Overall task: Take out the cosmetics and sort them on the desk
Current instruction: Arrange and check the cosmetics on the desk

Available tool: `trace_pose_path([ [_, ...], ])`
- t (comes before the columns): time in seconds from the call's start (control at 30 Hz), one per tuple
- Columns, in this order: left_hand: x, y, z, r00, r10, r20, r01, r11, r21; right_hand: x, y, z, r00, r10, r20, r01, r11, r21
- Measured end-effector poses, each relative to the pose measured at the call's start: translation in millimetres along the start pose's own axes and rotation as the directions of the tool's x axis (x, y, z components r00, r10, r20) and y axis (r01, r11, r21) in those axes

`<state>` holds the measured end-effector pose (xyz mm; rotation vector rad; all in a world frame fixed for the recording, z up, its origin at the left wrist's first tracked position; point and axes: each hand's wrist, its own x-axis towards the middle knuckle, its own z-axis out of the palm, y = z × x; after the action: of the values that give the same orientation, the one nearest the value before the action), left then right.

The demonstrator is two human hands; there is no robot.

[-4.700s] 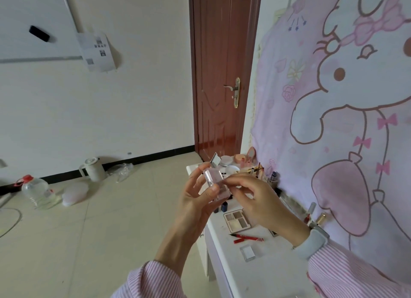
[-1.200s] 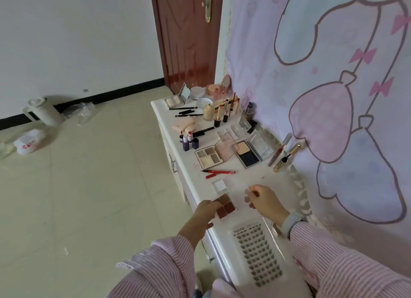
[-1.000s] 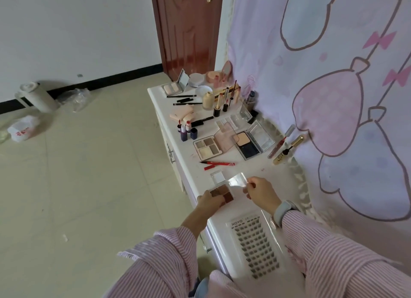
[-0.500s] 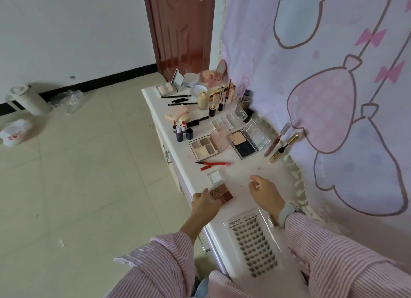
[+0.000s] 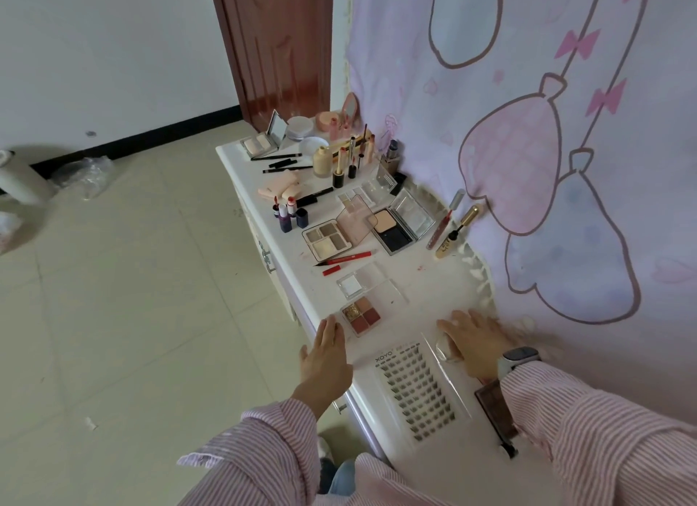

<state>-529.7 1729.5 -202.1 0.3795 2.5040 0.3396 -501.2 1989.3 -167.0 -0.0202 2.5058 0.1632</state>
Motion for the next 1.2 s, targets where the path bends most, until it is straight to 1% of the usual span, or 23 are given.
trace_pose_path([
  [0.13,0,-3,-2,0.999,0.023,0.022,-0.022,1.0,-0.019,-1,-3,-3,0.995,-0.047,-0.085,0.04,0.995,-0.086],
  [0.23,3,-7,-7,0.998,0.043,0.038,-0.041,0.998,-0.055,0,-3,-9,0.98,-0.03,-0.197,0.022,0.999,-0.043],
  [0.27,4,-9,-10,0.998,0.052,0.046,-0.048,0.995,-0.083,0,-4,-12,0.969,-0.014,-0.248,0.021,0.999,0.028],
  [0.3,5,-9,-14,0.997,0.057,0.051,-0.051,0.991,-0.126,0,-6,-18,0.951,0.029,-0.308,0.024,0.986,0.164],
  [0.33,6,-8,-19,0.998,0.051,0.046,-0.042,0.981,-0.191,-2,-10,-26,0.927,0.106,-0.359,0.035,0.93,0.366],
  [0.37,6,-6,-26,0.999,0.032,0.02,-0.025,0.962,-0.272,-5,-14,-37,0.902,0.204,-0.38,0.072,0.797,0.599],
  [0.4,5,-3,-33,1.0,-0.003,-0.028,-0.007,0.933,-0.36,-7,-18,-49,0.89,0.288,-0.353,0.124,0.593,0.796],
  [0.43,3,1,-42,0.996,-0.047,-0.072,0.01,0.891,-0.453,-9,-22,-61,0.893,0.339,-0.296,0.17,0.354,0.919],
  [0.47,1,5,-52,0.992,-0.084,-0.093,0.017,0.827,-0.561,-11,-26,-73,0.904,0.352,-0.241,0.215,0.113,0.97],
  [0.5,-2,11,-63,0.992,-0.102,-0.076,0.021,0.721,-0.693,-13,-30,-85,0.917,0.341,-0.207,0.257,-0.108,0.96],
  [0.53,-5,17,-76,0.996,-0.09,-0.026,0.03,0.565,-0.824,-15,-35,-98,0.926,0.319,-0.203,0.294,-0.269,0.917],
  [0.57,-10,24,-90,0.999,-0.046,0.022,0.039,0.396,-0.917,-19,-40,-112,0.929,0.292,-0.228,0.328,-0.362,0.872],
  [0.6,-14,30,-106,0.999,0.012,0.037,0.033,0.252,-0.967,-24,-47,-126,0.926,0.265,-0.27,0.36,-0.393,0.846],
  [0.63,-18,36,-121,0.998,0.067,0.022,0.012,0.15,-0.989,-29,-54,-139,0.916,0.245,-0.319,0.393,-0.381,0.837],
  [0.7,-28,48,-150,0.988,0.145,-0.054,-0.062,0.045,-0.997,-40,-68,-163,0.864,0.259,-0.432,0.493,-0.26,0.83],
  [0.77,-40,56,-172,0.975,0.15,-0.165,-0.177,0.07,-0.982,-52,-80,-183,0.784,0.253,-0.567,0.61,-0.144,0.779],
  [0.83,-51,58,-187,0.953,0.093,-0.287,-0.297,0.12,-0.947,-64,-90,-202,0.705,0.196,-0.682,0.702,-0.06,0.709],
  [0.93,-70,55,-209,0.883,-0.014,-0.469,-0.464,0.124,-0.877,-78,-99,-226,0.609,0.148,-0.779,0.763,0.157,0.627],
  [1.0,-86,54,-223,0.793,-0.053,-0.606,-0.585,0.207,-0.784,-87,-104,-237,0.576,0.134,-0.807,0.772,0.235,0.59],
  [1.03,-94,55,-228,0.731,-0.056,-0.68,-0.644,0.271,-0.715,-91,-108,-241,0.567,0.128,-0.813,0.779,0.238,0.581],
  [1.13,-118,57,-237,0.453,0.031,-0.891,-0.746,0.561,-0.359,-103,-118,-250,0.595,0.182,-0.783,0.769,0.156,0.62],
  [1.17,-126,59,-238,0.381,0.063,-0.923,-0.739,0.621,-0.262,-108,-120,-253,0.611,0.2,-0.766,0.762,0.115,0.638],
  [1.2,-133,62,-240,0.339,0.066,-0.939,-0.731,0.647,-0.218,-113,-122,-256,0.604,0.209,-0.769,0.769,0.098,0.631],
])
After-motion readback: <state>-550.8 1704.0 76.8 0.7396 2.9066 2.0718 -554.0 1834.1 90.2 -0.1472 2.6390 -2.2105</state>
